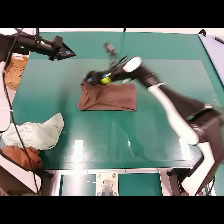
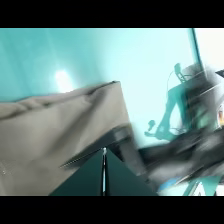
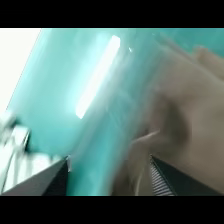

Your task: Fold the shirts.

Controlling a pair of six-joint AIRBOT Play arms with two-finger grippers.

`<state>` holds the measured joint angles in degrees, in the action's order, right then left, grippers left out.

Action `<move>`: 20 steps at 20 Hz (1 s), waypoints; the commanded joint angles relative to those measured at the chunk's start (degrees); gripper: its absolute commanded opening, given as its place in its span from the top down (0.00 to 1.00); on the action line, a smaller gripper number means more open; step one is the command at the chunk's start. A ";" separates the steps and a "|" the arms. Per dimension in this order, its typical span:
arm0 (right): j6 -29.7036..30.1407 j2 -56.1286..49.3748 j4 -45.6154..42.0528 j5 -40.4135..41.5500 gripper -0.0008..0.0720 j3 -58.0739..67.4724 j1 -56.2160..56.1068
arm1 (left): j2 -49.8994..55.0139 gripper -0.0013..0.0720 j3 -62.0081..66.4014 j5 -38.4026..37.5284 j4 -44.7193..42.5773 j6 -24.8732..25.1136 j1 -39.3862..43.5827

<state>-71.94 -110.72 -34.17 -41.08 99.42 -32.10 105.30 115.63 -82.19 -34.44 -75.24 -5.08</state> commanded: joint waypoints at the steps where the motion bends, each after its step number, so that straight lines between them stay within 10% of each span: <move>1: -0.04 -5.51 3.10 17.33 0.21 -0.02 -5.81 | -0.39 0.95 0.00 -1.44 -0.44 2.27 -1.68; 11: -8.04 6.75 -7.72 -31.76 0.21 -3.28 34.67 | -0.39 0.95 0.00 -1.40 -2.56 2.21 -1.68; 20: -1.05 4.57 2.80 -21.81 0.21 -25.42 30.84 | -0.39 0.95 0.00 -0.61 -25.22 -3.19 -1.68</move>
<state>-75.90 -105.03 -36.77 -66.22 77.67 1.37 104.95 115.63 -83.31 -49.87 -76.07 -6.74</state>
